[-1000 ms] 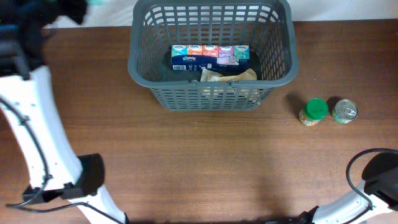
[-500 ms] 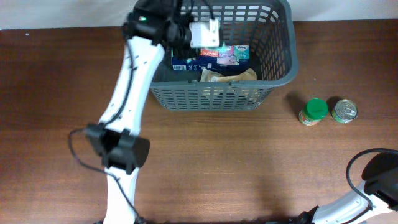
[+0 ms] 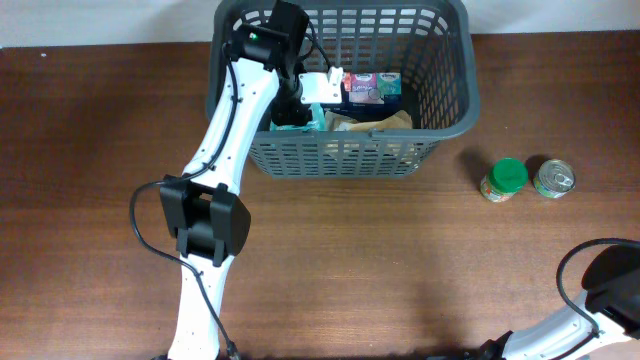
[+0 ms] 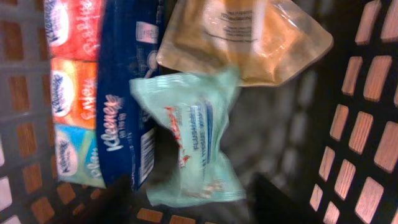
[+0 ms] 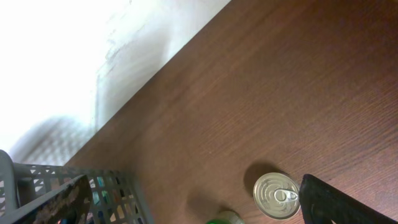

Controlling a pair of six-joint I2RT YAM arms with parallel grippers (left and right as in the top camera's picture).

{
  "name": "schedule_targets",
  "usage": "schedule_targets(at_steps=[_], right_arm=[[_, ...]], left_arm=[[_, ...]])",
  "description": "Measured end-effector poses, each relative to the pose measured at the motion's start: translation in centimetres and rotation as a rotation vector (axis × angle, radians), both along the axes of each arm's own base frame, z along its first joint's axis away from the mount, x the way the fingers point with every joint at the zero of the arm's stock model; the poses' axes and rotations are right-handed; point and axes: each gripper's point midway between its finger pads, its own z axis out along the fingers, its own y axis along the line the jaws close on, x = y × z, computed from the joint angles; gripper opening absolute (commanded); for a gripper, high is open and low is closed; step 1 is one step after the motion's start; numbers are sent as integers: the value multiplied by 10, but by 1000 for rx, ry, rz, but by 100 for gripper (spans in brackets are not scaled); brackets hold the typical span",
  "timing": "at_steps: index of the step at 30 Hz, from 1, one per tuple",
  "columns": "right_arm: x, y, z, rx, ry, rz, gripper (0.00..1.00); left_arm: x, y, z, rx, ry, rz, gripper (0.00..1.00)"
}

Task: Pack container
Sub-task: 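Place the wipes pouch into the basket and open the left gripper, then retract the left gripper to the table's left edge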

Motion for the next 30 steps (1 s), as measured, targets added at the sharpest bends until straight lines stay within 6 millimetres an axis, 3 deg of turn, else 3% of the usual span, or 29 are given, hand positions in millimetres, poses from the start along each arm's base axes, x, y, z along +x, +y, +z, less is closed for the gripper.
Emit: schedule_targets(at_steps=[3, 5, 7, 8, 10, 12, 14, 15, 18, 21, 23, 26, 30], right_arm=[[0, 0, 0, 0, 0, 0, 99], [0, 0, 0, 0, 0, 0, 99], [0, 0, 0, 0, 0, 0, 99], [0, 0, 0, -1, 0, 0, 99], [0, 0, 0, 0, 0, 0, 99], [0, 0, 0, -1, 0, 0, 99], [0, 0, 0, 0, 0, 0, 99], [0, 0, 0, -1, 0, 0, 99], [0, 0, 0, -1, 0, 0, 99], [0, 0, 0, 0, 0, 0, 99], [0, 0, 0, -1, 0, 1, 99], [0, 0, 0, 0, 0, 0, 99], [2, -2, 2, -11, -13, 0, 99]], left_arm=[[19, -5, 26, -70, -81, 134, 99], [32, -9, 75, -155, -192, 227, 99], [35, -5, 135, -245, -314, 306, 99], [31, 3, 175, -296, -392, 362, 99], [9, 45, 265, -397, -571, 525, 99], [-14, 93, 309, -419, -667, 660, 99], [-31, 152, 332, -406, -734, 824, 100], [-32, 180, 335, -399, -753, 908, 100], [-34, 232, 329, -383, -759, 1072, 99], [-44, 295, 314, -362, -732, 1295, 99], [-57, 333, 291, -353, -663, 1472, 99], [-69, 364, 254, -301, -545, 1621, 99], [-72, 373, 215, -250, -419, 1696, 99]])
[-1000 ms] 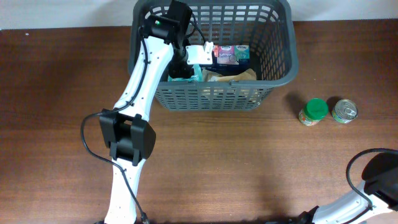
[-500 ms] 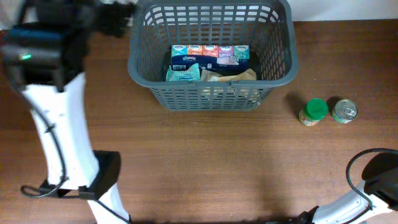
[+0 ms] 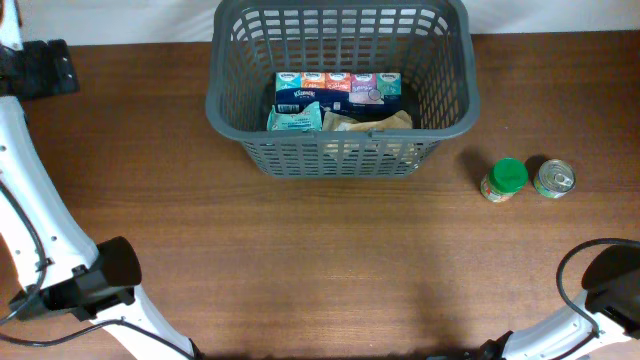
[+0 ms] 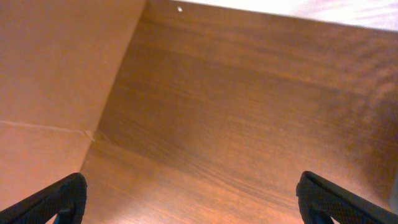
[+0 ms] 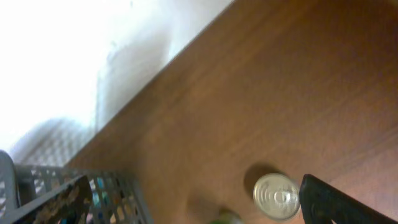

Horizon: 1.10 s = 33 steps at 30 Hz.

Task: Pack container
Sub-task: 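Retract the left gripper to the table's left edge, then move the right gripper down to the tin can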

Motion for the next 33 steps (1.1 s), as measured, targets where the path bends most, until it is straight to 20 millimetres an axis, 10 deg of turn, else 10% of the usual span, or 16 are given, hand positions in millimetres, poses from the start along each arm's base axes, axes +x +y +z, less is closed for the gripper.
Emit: schedule_targets(at_steps=[9, 17, 24, 33], right_arm=[[-12, 14, -25, 15, 119, 45, 99], [-13, 21, -162, -31, 542, 0, 99], [-12, 19, -218, -53, 586, -42, 99], [-23, 13, -238, -25, 606, -78, 99]], left_arm=[[0, -1, -16, -25, 43, 6, 99], [0, -1, -16, -26, 44, 6, 99], [0, -1, -16, -26, 44, 6, 99], [0, -1, -16, -25, 43, 6, 99]])
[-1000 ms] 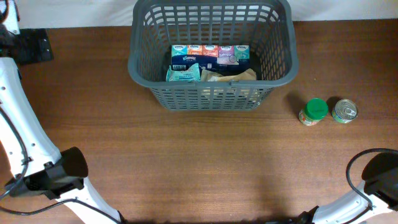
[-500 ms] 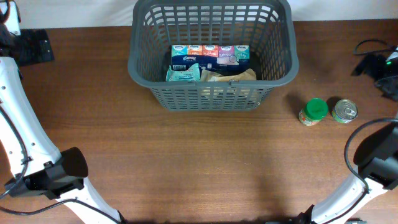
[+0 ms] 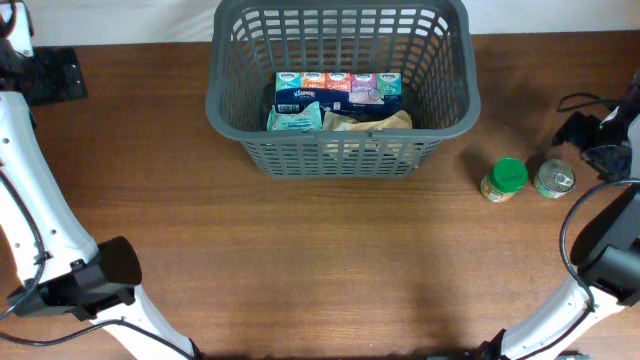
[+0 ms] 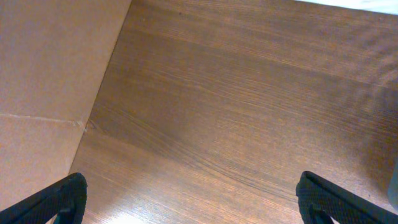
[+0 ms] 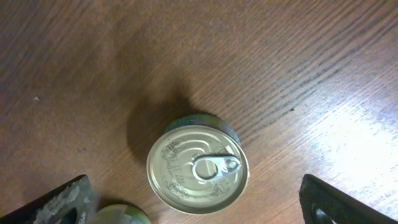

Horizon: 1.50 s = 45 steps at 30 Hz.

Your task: Pack container

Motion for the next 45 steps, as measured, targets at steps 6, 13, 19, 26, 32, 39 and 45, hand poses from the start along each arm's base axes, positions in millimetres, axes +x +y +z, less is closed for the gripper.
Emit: schedule_targets(at_steps=[6, 13, 19, 26, 32, 39, 45], right_arm=[[3, 1, -1, 5, -12, -45, 99], [1, 2, -26, 37, 32, -78, 99], [1, 5, -45, 55, 66, -76, 99], [3, 16, -70, 82, 112, -54, 99], [3, 18, -72, 85, 117, -65, 99], [-2, 17, -72, 81, 140, -79, 99], [-11, 14, -73, 56, 180, -82, 99]], left_arm=[[0, 0, 0, 0, 0, 0, 99], [0, 0, 0, 0, 0, 0, 99], [0, 0, 0, 0, 0, 0, 99], [0, 0, 0, 0, 0, 0, 99], [0, 0, 0, 0, 0, 0, 99], [0, 0, 0, 0, 0, 0, 99], [0, 0, 0, 0, 0, 0, 99]])
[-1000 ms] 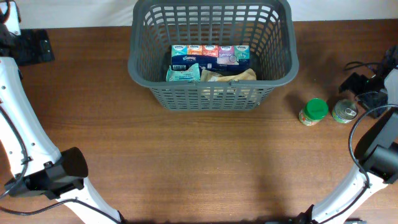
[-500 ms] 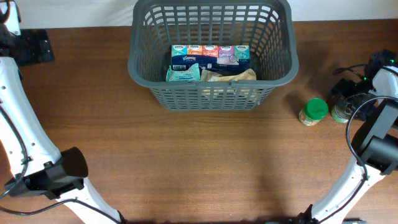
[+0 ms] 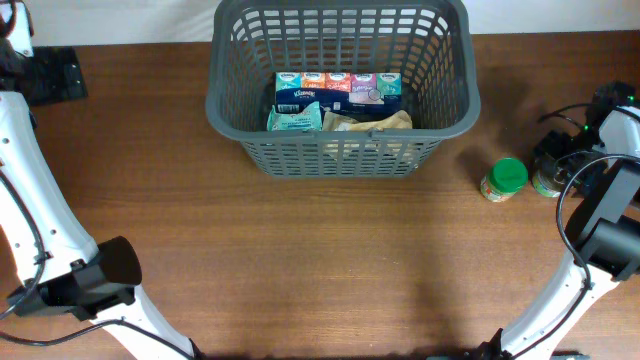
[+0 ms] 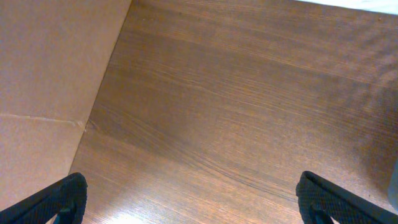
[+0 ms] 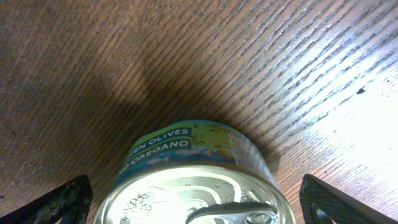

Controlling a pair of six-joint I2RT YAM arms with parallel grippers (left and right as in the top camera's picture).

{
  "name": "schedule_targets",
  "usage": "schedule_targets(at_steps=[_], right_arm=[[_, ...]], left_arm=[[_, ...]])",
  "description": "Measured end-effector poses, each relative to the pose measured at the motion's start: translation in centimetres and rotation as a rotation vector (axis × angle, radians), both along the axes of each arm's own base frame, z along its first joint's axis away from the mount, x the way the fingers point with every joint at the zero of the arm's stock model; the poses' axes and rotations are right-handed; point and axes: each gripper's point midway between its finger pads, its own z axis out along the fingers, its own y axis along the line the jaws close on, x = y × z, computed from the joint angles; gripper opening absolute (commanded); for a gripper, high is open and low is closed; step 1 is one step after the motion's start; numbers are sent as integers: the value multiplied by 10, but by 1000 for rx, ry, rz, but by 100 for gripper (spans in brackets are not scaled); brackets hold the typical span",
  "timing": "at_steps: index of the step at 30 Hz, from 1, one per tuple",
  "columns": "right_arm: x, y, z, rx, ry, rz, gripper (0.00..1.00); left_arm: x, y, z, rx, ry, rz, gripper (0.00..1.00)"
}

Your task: Pack container

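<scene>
A grey plastic basket (image 3: 445, 100) stands at the back middle, holding a tissue multipack (image 3: 338, 88), a pale green wipes pack (image 3: 293, 120) and a tan pouch (image 3: 372, 122). Right of it on the table stand a green-lidded jar (image 3: 503, 179) and a tin of olives (image 5: 193, 180). My right gripper (image 5: 194, 202) is open and low over the tin, its fingers either side of the lid. In the overhead view the tin is mostly hidden under that gripper (image 3: 556, 160). My left gripper (image 4: 189, 199) is open over bare wood at the far back left corner.
The brown wooden table (image 3: 320, 280) runs across the view. A cardboard-coloured surface (image 4: 50, 74) borders the table's left edge beside the left gripper. The right arm's cable (image 3: 570, 215) loops near the table's right edge.
My right gripper has dropped closer to the olive tin, which now fills the space between its open fingers. The left arm has not moved.
My left gripper was inside the basket over the wipes pack. Then it was open at the back left corner, the wipes lying in the basket. My right gripper, first off at the right edge, came over the tin and now stands low around it.
</scene>
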Motion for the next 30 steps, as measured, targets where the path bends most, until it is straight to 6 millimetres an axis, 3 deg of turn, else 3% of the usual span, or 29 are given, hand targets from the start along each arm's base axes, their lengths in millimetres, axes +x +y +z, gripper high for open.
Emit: schedule_targets(at_steps=[20, 30], right_arm=[[2, -1, -9, -13, -26, 0, 100], [5, 1, -10, -2, -42, -4, 79]], left_arm=[[0, 0, 0, 0, 0, 0, 99], [0, 0, 0, 0, 0, 0, 99]])
